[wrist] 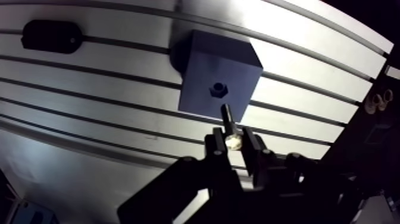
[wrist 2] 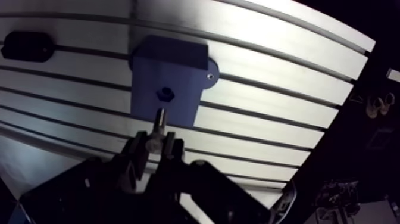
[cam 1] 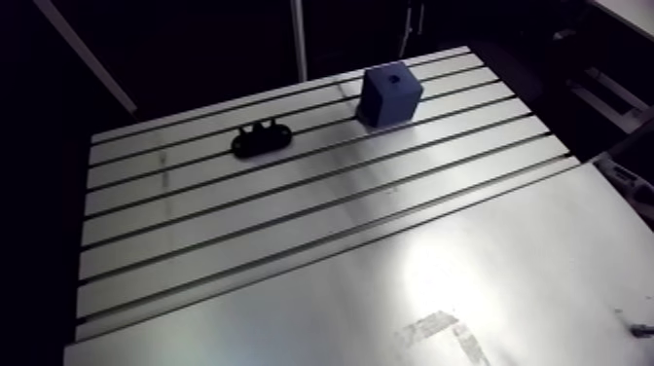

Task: Pick up the M10 bolt and insert it into the hex recess until seated.

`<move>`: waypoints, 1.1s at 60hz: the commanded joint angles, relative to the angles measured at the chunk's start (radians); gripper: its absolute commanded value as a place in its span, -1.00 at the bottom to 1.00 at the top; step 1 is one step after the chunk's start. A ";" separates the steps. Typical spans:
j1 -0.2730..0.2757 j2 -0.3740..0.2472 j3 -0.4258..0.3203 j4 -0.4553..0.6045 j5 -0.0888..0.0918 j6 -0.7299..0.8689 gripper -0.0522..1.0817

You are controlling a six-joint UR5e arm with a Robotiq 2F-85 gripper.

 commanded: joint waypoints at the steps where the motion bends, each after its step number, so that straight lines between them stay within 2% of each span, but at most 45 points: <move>1: 0.000 0.012 0.004 -0.009 0.000 0.003 0.48; 66: 0.000 0.029 0.033 -0.024 0.000 0.003 0.48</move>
